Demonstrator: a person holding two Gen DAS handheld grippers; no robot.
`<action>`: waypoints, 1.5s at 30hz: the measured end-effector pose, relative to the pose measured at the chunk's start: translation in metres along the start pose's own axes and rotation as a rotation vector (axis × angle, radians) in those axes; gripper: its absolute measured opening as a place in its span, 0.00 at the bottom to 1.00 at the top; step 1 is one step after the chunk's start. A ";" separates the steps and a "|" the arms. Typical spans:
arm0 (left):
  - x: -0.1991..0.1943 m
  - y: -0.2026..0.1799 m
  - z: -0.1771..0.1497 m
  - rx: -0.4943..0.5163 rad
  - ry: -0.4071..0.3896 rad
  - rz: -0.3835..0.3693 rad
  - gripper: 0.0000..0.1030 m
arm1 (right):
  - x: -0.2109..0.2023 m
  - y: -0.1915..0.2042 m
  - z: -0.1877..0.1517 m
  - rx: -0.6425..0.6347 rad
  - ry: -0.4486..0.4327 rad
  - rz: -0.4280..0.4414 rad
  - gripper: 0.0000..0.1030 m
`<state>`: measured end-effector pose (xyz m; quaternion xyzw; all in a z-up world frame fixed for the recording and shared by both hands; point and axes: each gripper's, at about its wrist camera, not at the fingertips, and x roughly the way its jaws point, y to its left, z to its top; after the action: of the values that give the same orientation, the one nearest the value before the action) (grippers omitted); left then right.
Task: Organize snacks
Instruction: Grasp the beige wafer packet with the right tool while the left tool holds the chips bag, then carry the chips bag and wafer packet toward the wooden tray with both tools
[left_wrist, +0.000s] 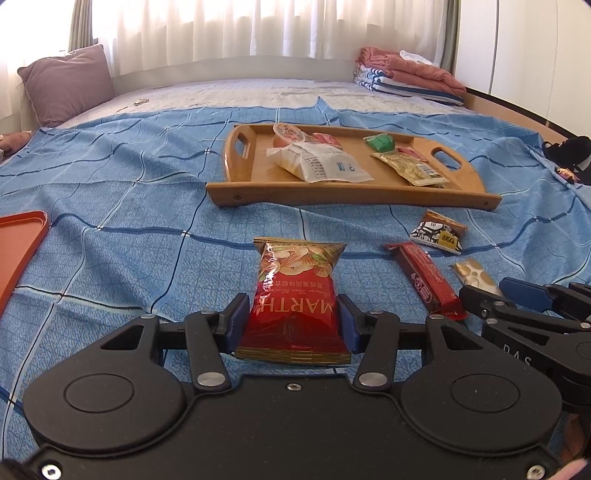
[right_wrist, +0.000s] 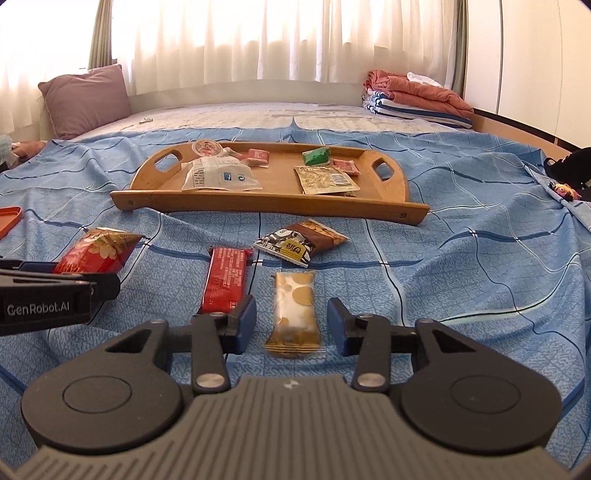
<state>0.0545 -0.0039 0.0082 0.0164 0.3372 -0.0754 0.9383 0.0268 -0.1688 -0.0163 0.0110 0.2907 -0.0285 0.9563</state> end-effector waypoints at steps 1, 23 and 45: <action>0.001 0.000 -0.001 -0.002 0.002 0.001 0.47 | 0.001 0.000 -0.001 0.002 0.001 0.001 0.46; 0.001 -0.001 -0.001 0.015 -0.004 0.011 0.47 | -0.003 -0.004 0.003 0.026 0.016 0.036 0.34; -0.020 0.010 0.014 0.003 -0.046 0.017 0.47 | -0.019 -0.016 -0.001 -0.007 0.028 0.015 0.34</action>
<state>0.0494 0.0077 0.0318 0.0191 0.3154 -0.0685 0.9463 0.0101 -0.1836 -0.0065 0.0104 0.3042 -0.0204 0.9523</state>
